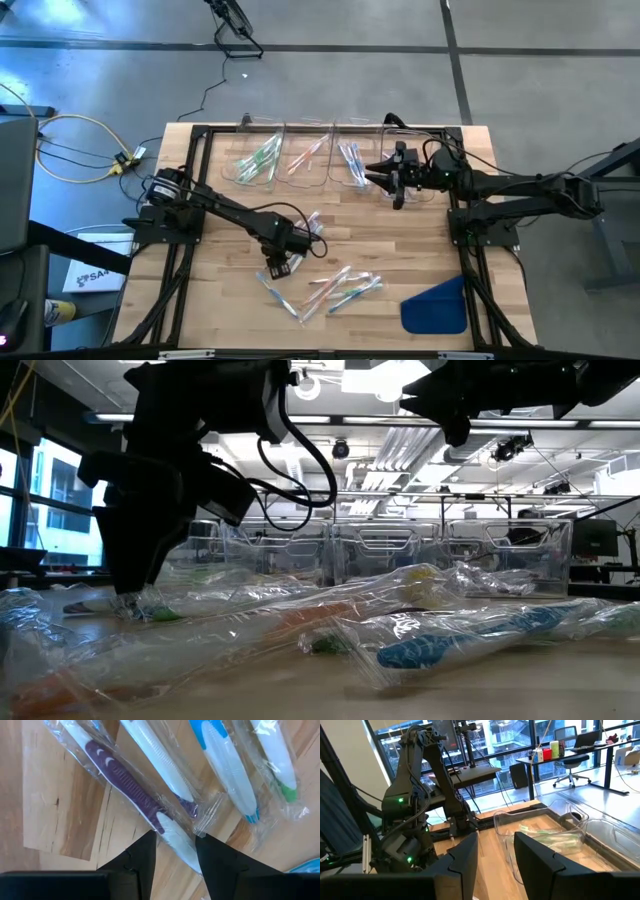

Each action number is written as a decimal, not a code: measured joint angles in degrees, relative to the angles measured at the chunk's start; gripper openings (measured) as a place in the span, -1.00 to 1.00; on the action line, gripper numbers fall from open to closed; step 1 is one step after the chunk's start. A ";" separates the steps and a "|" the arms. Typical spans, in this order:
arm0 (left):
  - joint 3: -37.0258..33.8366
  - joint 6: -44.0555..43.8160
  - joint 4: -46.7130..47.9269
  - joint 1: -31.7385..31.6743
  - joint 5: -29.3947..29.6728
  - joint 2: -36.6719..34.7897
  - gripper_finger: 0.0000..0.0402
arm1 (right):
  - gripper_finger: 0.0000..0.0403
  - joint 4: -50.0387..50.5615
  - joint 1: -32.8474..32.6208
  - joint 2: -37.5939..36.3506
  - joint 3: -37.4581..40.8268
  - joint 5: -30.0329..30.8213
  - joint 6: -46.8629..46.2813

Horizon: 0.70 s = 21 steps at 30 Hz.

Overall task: Pick & Place Toothbrushes
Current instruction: Put the violet toothbrush into the right transparent bin

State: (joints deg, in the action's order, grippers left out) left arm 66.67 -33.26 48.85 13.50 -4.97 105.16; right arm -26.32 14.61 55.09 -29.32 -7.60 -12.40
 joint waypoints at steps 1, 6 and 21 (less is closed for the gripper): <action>0.00 0.00 0.01 0.01 0.24 0.00 -0.32 | -0.40 0.01 -0.02 0.00 0.00 -0.02 0.00; 0.00 -0.02 0.26 0.00 1.56 0.00 -0.43 | -0.40 -0.01 0.00 0.00 0.02 0.00 0.00; 0.00 0.24 5.77 -1.01 8.94 -0.02 -0.85 | -0.40 -0.01 -0.02 0.00 0.00 -0.02 0.00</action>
State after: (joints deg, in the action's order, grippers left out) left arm 66.67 -33.01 54.62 12.49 3.97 105.14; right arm -26.33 14.59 55.09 -29.32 -7.62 -12.40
